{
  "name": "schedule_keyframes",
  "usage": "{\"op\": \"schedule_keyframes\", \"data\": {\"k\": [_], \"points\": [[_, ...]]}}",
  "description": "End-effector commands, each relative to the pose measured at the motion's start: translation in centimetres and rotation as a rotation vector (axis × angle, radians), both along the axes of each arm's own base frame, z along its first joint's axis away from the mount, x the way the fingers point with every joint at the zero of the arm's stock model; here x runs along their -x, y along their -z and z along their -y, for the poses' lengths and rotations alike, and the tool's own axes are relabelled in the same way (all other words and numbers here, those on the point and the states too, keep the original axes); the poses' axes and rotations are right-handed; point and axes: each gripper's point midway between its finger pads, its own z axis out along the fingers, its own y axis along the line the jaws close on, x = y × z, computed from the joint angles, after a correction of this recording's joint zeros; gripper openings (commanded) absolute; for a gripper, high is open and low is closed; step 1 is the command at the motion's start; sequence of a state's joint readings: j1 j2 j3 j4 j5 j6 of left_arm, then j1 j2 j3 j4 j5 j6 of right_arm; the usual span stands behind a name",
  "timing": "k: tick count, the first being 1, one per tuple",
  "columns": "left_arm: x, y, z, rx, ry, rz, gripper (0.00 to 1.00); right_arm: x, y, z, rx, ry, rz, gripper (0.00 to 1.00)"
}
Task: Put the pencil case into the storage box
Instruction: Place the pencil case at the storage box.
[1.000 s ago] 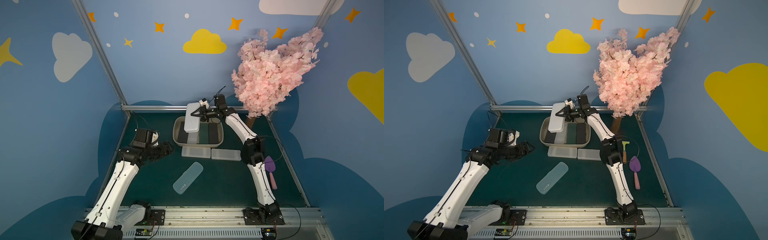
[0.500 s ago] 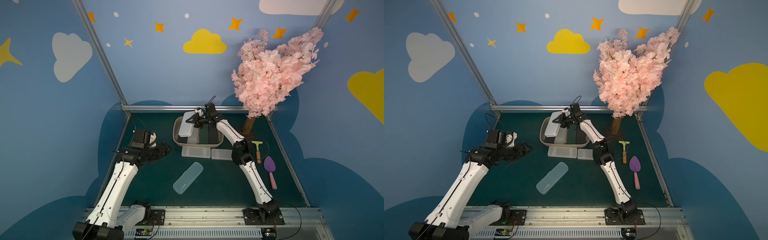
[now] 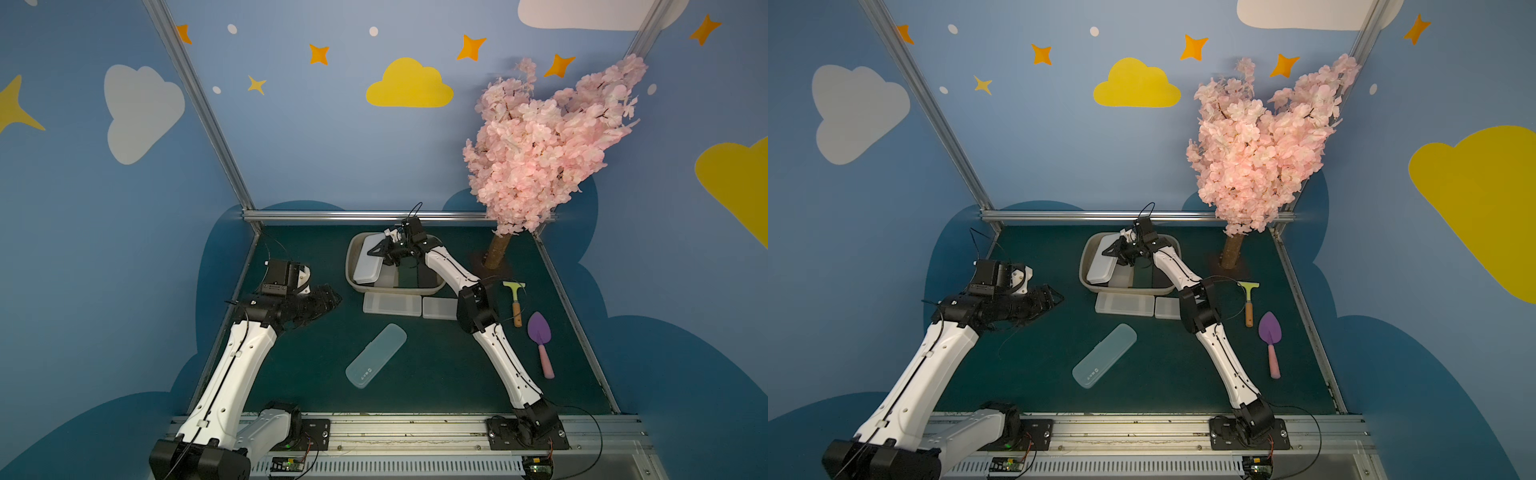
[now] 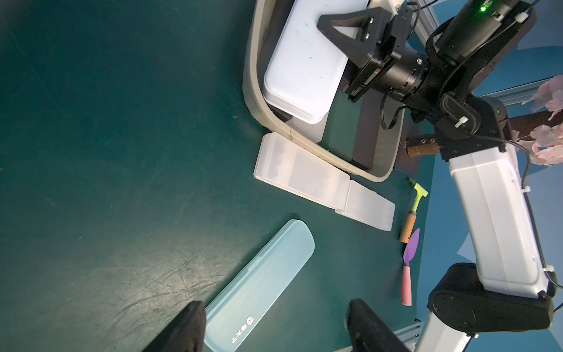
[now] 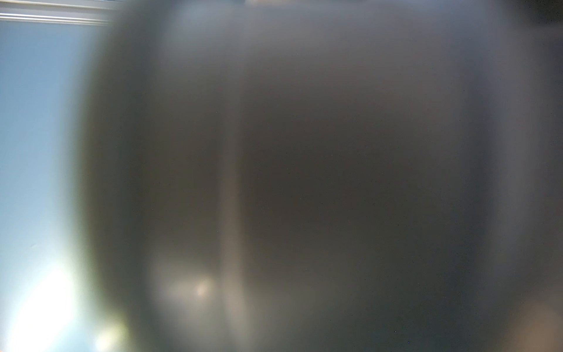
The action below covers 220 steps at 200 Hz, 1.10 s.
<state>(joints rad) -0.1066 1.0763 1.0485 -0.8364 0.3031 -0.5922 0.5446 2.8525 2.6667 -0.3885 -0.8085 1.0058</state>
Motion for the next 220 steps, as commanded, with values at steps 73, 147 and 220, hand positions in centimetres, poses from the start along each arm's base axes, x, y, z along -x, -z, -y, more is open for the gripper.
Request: {"op": "schedule_keyframes", "data": {"k": [73,147,220], "points": [[0.5,0.0,-0.5,0.002,-0.007,-0.004,0.76,0.5,-0.9,0.0,0.044,-0.004,0.031,0.66],[0.0,-0.5,-0.7,0.001,-0.012,0.013,0.77,-0.4,-5.0,4.7,0.19,0.08,0.083,0.84],[-0.4,-0.3,-0.4,0.013,-0.007,0.015,0.76,1.2,-4.8,6.1,0.27,0.08,0.04,0.42]]}}
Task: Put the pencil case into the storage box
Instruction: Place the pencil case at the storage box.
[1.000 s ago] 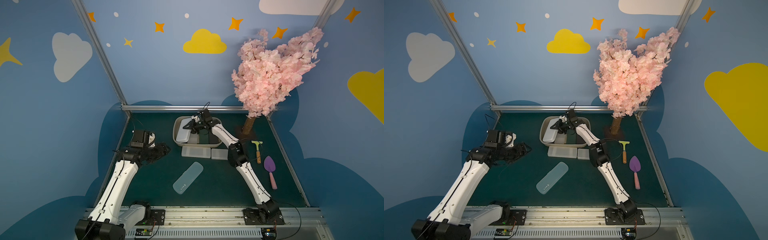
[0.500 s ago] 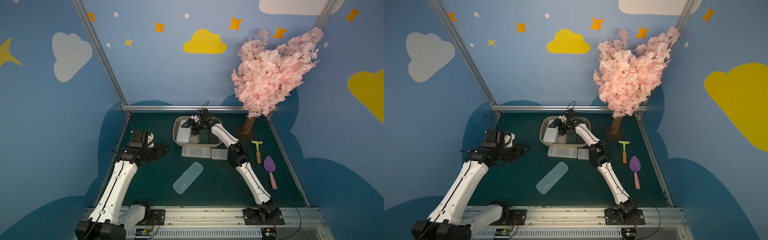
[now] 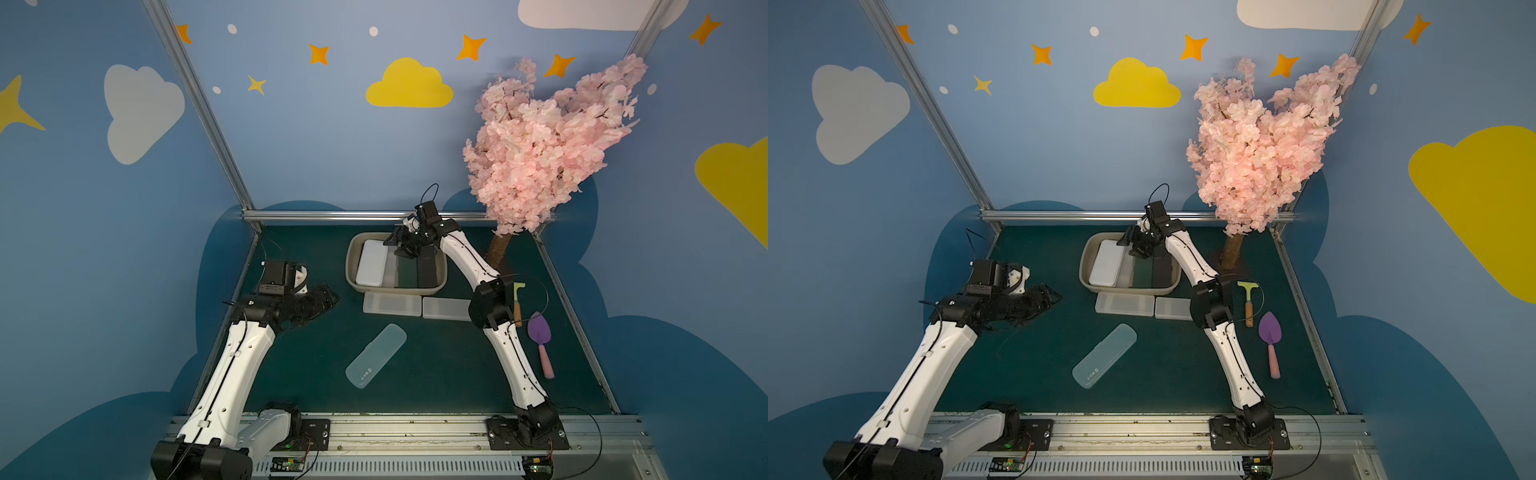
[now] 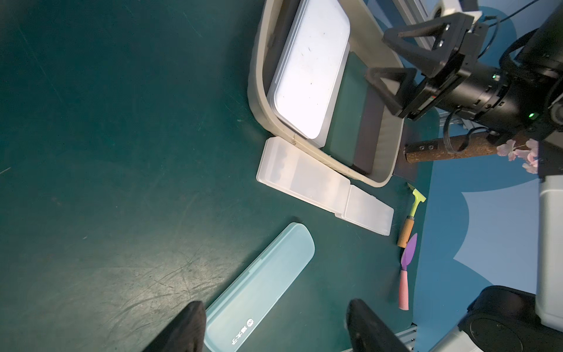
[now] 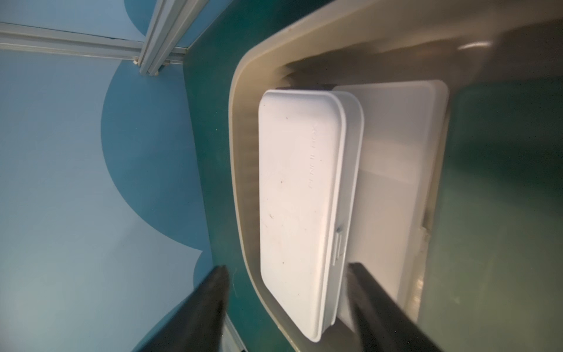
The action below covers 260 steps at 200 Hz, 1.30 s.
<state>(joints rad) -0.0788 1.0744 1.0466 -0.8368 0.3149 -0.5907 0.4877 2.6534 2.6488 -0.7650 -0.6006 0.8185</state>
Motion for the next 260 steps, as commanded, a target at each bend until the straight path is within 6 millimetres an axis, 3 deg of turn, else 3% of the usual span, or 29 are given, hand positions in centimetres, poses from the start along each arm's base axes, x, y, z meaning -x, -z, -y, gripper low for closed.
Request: {"op": "schedule_keyframes", "data": {"k": [1,44,109,128,177,208,260], "points": [[-0.2,-0.2,0.1,0.004,0.014,0.015,0.76,1.8,0.2,-0.9,0.026,-0.028,-0.028,0.41],[0.0,-0.2,0.0,0.0,0.011,0.016,0.76,2.0,2.1,-0.9,0.076,0.029,-0.086,0.0],[0.2,0.1,-0.2,-0.005,0.003,0.017,0.74,0.9,3.6,2.7,0.235,0.209,-0.102,0.0],[0.2,0.2,-0.2,-0.006,0.0,0.015,0.74,0.8,4.6,2.7,0.232,0.227,-0.14,0.0],[0.1,0.6,-0.2,0.003,-0.006,0.006,0.74,1.3,6.3,-1.0,0.144,0.18,-0.176,0.0],[0.3,0.9,-0.3,0.006,-0.013,0.001,0.74,2.0,7.5,-1.9,0.144,0.166,-0.206,0.0],[0.6,1.3,-0.3,0.008,-0.013,-0.009,0.74,1.2,6.5,-4.7,0.03,0.132,-0.157,0.0]]}}
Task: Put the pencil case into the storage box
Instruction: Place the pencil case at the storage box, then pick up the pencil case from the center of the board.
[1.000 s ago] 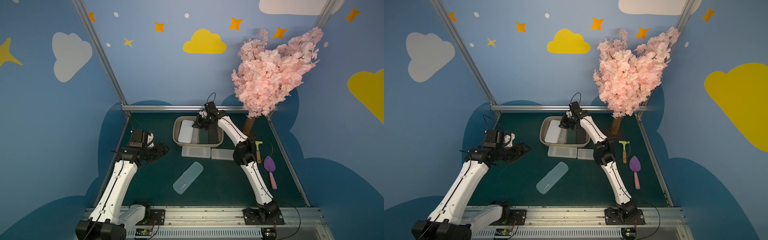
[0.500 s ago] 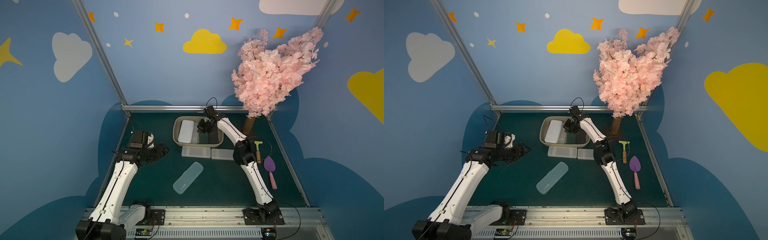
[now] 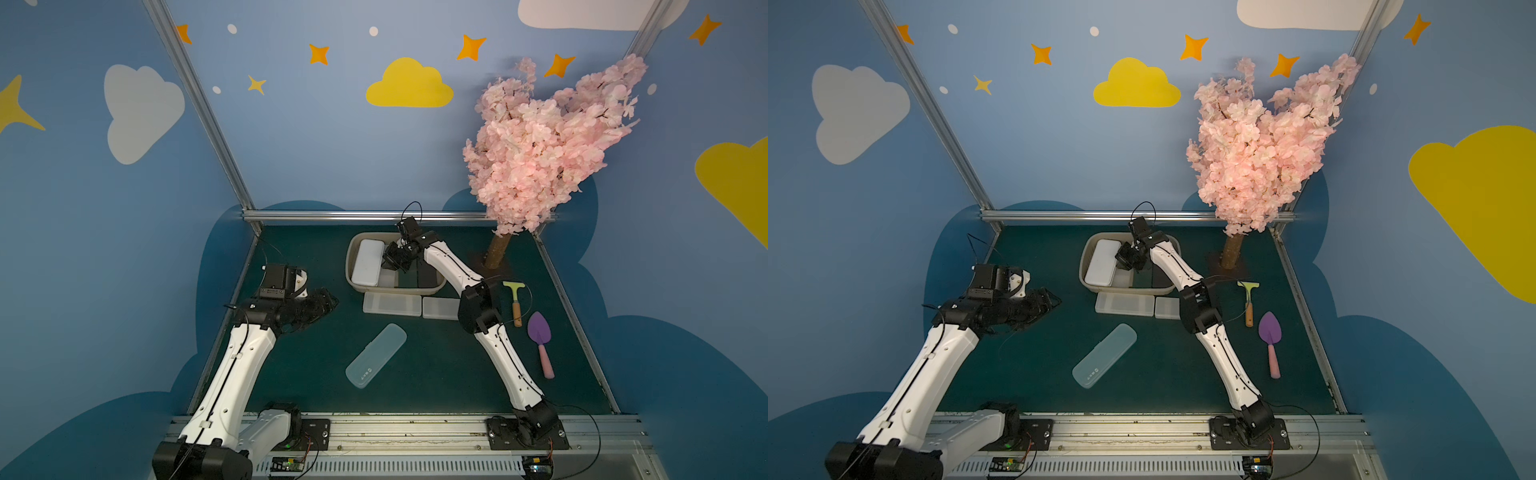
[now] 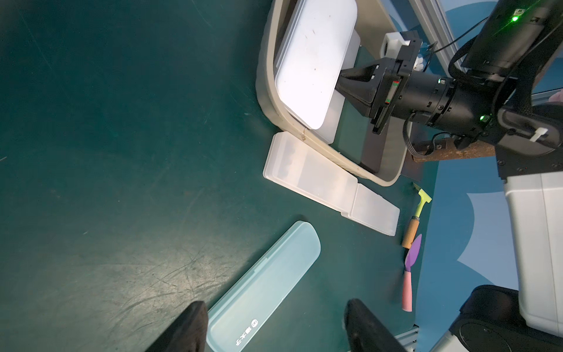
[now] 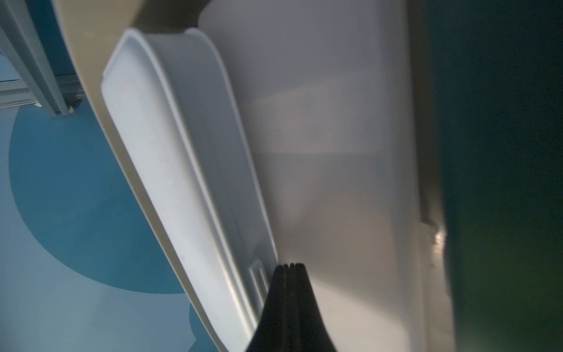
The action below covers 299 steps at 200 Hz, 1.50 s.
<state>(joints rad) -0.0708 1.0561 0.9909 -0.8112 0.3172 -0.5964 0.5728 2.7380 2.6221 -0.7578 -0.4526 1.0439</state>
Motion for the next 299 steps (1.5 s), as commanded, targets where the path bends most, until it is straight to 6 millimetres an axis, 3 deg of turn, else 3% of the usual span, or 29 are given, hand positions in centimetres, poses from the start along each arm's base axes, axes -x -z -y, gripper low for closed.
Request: {"op": "schedule_keyframes", "data": {"k": [1,23,61,69,95,118,142,168,196,224,273,299], "points": [[0.2,-0.1,-0.1,0.005,-0.003,0.005,0.74,-0.7,-0.7,-2.0,-0.083,-0.02,0.044,0.0],[0.2,-0.1,-0.1,0.005,-0.001,0.002,0.74,-0.6,-1.1,-2.6,-0.095,-0.032,0.056,0.0],[0.2,-0.1,-0.2,0.005,0.001,0.003,0.75,-0.6,-2.0,-0.8,-0.041,-0.033,0.075,0.0],[0.2,-0.1,-0.2,0.006,0.003,0.003,0.74,-0.7,-2.5,-0.2,-0.026,-0.03,0.087,0.13],[0.2,0.0,0.0,0.006,0.023,0.001,0.75,-0.8,-5.6,2.1,0.033,-0.037,0.161,0.42],[0.7,0.5,0.3,-0.029,0.066,-0.021,0.75,-0.2,-9.8,4.3,0.087,-0.049,0.248,0.57],[1.4,1.6,1.7,-0.111,0.169,-0.059,0.75,1.4,-14.0,6.3,0.103,-0.078,0.312,0.63],[2.1,3.2,4.5,-0.215,0.321,-0.099,0.76,4.2,-16.5,8.9,0.139,-0.121,0.326,0.65],[3.7,5.9,8.5,-0.348,0.54,-0.166,0.79,7.4,-16.8,13.1,0.194,-0.13,0.299,0.65],[5.0,8.3,11.0,-0.482,0.705,-0.217,0.86,9.9,-16.1,17.4,0.235,-0.101,0.261,0.65],[4.8,11.1,12.8,-0.657,0.874,-0.222,1.0,12.7,-15.4,22.4,0.265,-0.044,0.223,0.65],[4.7,12.7,13.4,-0.682,0.934,-0.242,1.0,13.6,-15.2,24.0,0.273,-0.023,0.213,0.65]]}}
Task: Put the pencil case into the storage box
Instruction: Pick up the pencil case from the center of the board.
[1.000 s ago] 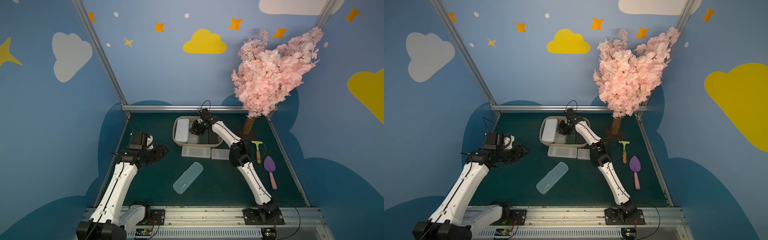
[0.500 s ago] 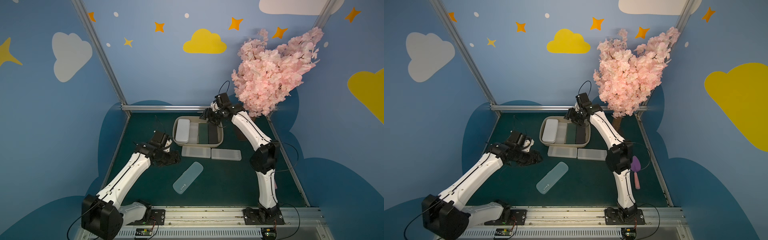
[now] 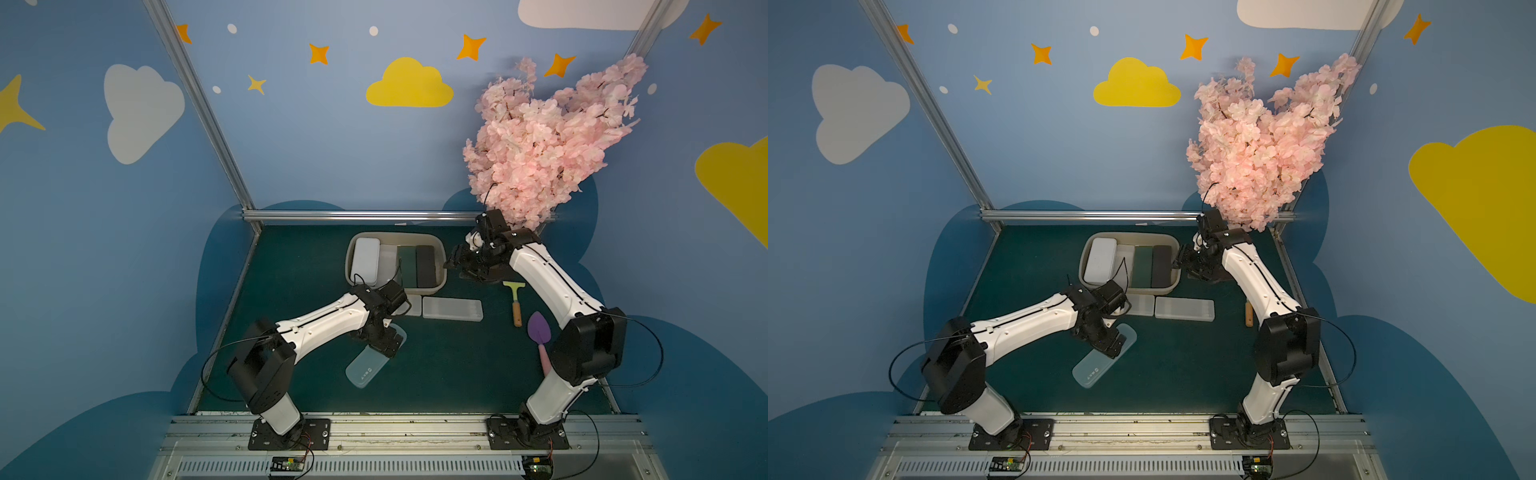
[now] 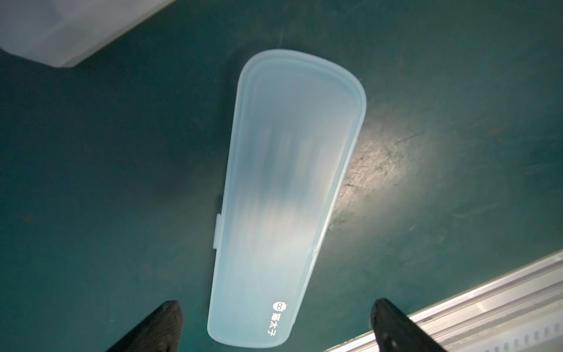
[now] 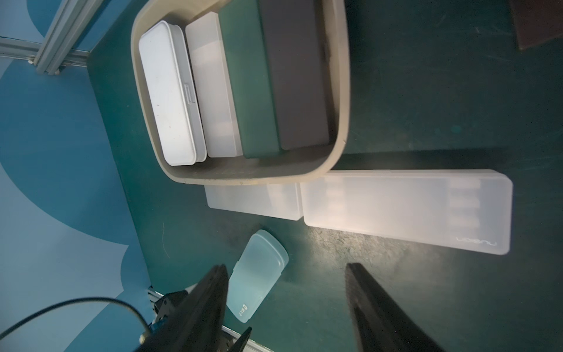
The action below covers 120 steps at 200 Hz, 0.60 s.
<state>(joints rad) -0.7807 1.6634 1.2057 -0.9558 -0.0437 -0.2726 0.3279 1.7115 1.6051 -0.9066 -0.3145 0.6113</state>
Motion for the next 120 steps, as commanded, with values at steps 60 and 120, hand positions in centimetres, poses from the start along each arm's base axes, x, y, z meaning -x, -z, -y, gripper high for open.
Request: {"op": "schedule_keyframes", "data": {"k": [60,120], "points": [[-1.2,3.9,1.0,-0.07,0.141,-0.023,1.0,2.2,-1.7,2.9,0.01,0.018,0.026,0.66],[-1.7,6.1,1.4,-0.08,0.156,-0.026,1.0,2.8,-1.6,3.1,0.012,0.012,0.001,0.66]]}}
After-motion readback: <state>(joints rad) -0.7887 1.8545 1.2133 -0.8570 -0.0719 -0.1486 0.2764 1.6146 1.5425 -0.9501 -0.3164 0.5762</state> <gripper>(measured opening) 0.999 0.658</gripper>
